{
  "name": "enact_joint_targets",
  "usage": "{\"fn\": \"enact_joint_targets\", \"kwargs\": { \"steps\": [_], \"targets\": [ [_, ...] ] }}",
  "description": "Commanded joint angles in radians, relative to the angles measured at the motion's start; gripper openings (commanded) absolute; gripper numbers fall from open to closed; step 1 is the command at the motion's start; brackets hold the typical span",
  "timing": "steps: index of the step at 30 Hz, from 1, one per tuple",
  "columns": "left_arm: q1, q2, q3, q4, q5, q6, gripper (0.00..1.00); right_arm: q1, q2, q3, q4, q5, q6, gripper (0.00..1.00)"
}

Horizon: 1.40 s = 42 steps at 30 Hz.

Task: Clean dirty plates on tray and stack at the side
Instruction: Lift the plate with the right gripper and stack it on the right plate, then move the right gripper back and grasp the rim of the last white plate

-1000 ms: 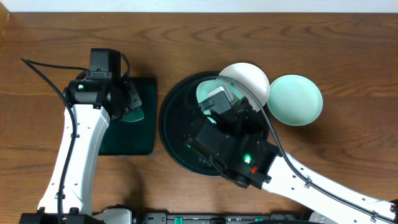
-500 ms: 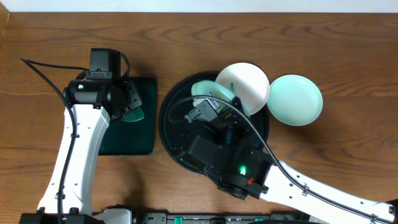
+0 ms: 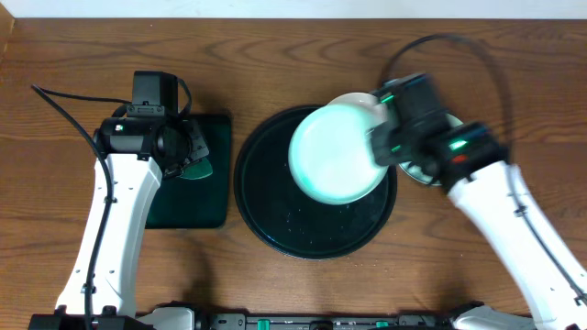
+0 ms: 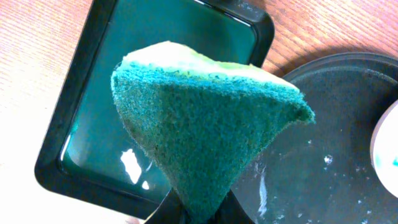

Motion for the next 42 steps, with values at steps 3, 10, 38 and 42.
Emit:
{"fn": "enact_joint_targets", "kwargs": {
  "steps": [3, 10, 38, 42],
  "targets": [
    [0.004, -0.001, -0.005, 0.001, -0.006, 0.016, 0.07, -0.402, -0.013, 0.039, -0.051, -0.235, -0.018, 0.01],
    [0.004, -0.001, -0.005, 0.001, -0.006, 0.016, 0.07, -0.706, 0.124, 0.003, -0.044, -0.197, -0.065, 0.01],
    [0.004, -0.001, -0.005, 0.020, -0.006, 0.016, 0.07, -0.591, 0.484, 0.164, -0.020, -0.235, -0.229, 0.24],
    [0.004, -0.001, -0.005, 0.019, -0.006, 0.016, 0.07, -0.499, 0.484, 0.267, -0.051, -0.234, -0.355, 0.29]
  ]
}}
